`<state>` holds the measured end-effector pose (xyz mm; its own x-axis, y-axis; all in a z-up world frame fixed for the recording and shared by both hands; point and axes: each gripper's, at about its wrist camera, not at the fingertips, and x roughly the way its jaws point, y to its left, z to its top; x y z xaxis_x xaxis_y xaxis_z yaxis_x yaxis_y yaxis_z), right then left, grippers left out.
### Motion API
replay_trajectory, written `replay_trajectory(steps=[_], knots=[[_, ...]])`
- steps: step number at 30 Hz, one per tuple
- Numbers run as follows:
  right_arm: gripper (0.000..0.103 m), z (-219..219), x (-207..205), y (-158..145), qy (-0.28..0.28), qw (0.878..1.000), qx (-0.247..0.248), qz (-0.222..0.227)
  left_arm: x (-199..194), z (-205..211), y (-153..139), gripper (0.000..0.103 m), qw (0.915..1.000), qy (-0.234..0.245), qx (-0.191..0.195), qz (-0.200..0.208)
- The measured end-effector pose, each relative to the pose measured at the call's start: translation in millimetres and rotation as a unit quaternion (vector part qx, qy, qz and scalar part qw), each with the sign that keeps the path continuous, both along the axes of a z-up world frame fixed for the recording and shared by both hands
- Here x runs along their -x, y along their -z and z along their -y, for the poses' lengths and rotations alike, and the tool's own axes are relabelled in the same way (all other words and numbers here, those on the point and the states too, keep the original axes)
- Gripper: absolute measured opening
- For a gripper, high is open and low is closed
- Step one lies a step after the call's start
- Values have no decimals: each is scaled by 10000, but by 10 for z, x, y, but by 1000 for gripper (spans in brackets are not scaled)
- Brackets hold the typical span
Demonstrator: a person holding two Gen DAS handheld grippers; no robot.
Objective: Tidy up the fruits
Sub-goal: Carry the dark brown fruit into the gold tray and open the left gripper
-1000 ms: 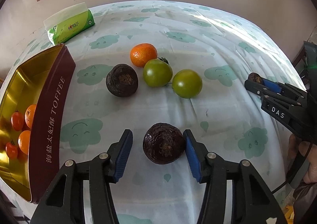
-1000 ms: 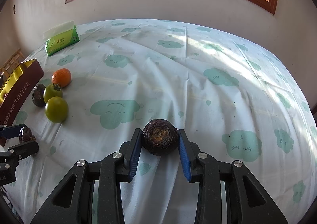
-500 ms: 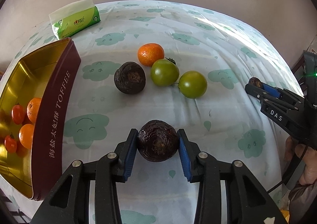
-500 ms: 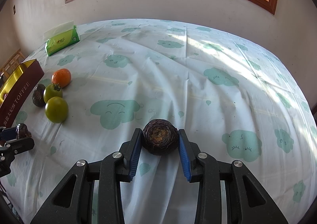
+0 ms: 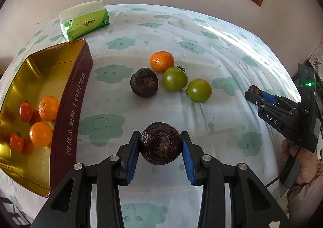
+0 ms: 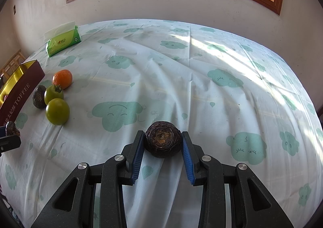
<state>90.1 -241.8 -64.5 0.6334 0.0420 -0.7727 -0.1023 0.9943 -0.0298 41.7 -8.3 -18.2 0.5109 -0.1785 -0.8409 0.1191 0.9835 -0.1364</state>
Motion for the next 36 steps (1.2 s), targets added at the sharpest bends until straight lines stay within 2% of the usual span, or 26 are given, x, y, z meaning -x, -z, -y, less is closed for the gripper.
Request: replay_trajectory(steps=[6,15,24,36], knots=[[37,0,-1,0,0,10000,0,0,30,-186,-221,36,9995,-188,-74,256],[37,-7,0,1,1,10000,0,-1,51,-831,-474,36,9939,-904,-334,543],[37,-4,-4,-1,1,10000,6,-1,117,-1393,-350,36,9855,-1553,-585,346],[37,-4,-6,-3,2,10000,10,-2,122,-1599,-144,36,9811,-1816,-665,62]])
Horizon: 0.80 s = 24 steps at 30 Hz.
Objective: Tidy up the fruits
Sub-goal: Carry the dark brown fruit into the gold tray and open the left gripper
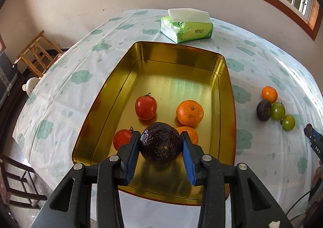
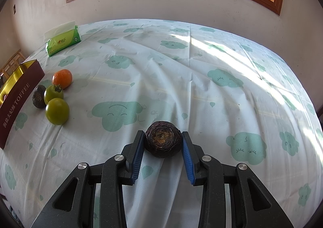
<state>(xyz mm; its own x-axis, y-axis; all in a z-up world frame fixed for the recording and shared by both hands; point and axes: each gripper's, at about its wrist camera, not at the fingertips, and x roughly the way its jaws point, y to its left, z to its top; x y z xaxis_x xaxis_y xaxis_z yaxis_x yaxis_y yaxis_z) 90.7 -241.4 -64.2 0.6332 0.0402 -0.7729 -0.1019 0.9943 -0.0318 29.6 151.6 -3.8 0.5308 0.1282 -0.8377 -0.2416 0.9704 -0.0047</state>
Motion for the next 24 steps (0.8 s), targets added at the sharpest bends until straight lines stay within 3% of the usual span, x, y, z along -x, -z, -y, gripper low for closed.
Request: replay_trajectory(steps=[24], knots=[[38,-5,-1,2,1,10000,11,2,14,-44,98,37,9997,-88,-179,-125]])
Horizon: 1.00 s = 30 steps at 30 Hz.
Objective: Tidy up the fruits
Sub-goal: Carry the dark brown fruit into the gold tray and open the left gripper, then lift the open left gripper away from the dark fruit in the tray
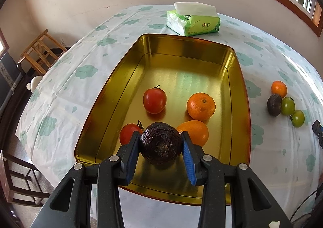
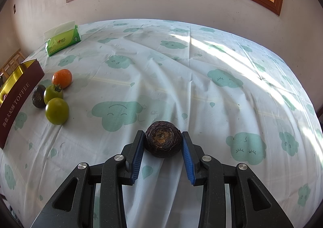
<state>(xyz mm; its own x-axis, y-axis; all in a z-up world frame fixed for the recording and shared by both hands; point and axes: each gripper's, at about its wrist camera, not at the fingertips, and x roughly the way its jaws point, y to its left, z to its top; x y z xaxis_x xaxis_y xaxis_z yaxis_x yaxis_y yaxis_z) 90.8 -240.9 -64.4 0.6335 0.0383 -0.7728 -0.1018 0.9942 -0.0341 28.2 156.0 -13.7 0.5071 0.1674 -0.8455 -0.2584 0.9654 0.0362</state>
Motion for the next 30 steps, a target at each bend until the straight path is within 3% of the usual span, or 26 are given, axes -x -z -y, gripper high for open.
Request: replay_trajectory(steps=[30], knots=[[38,-1,1,0,1,10000,2,2,47,60,-66,38,9994,103,-314,85]])
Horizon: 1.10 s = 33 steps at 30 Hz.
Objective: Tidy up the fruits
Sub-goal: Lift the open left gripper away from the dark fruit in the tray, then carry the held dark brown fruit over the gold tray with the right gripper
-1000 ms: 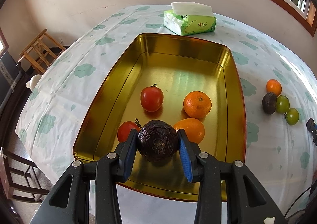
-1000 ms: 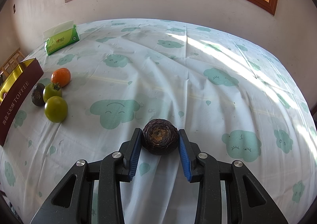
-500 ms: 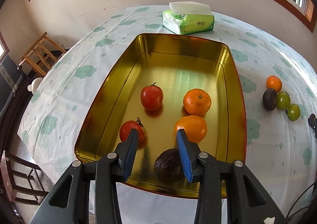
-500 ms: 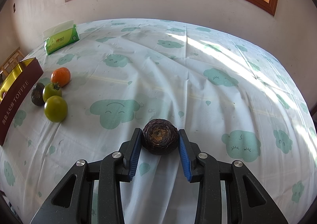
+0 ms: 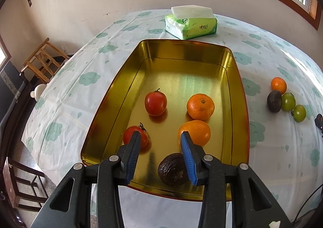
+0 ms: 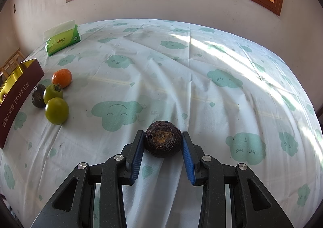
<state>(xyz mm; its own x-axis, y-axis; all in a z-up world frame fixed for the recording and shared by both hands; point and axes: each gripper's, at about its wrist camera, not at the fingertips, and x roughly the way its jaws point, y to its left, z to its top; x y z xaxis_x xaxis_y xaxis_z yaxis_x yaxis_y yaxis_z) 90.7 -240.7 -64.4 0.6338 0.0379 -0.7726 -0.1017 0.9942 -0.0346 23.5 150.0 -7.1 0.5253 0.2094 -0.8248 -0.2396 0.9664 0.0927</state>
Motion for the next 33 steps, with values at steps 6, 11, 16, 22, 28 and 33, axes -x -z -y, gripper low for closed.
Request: replay_trajectory(steps=[6,11,16,22,28,33], knots=[[38,4,-1,0,1,10000,4,3,18,11,-26,40,10000,15,-77,44],[38,9,-1,-1,0,10000,-8,0,47,19,-54,49,9999,18,-103,98],[38,10,0,0,2,10000,-8,1,56,26,-72,52,9998,14,-156,136],[37,10,2,0,2,10000,-4,5,70,25,-81,53,9998,20,-141,161],[37,6,2,1,8,10000,1,7,84,36,-92,59,9997,7,-137,179],[37,9,-5,3,45,10000,-19,1,96,37,-96,61,9998,13,-115,186]])
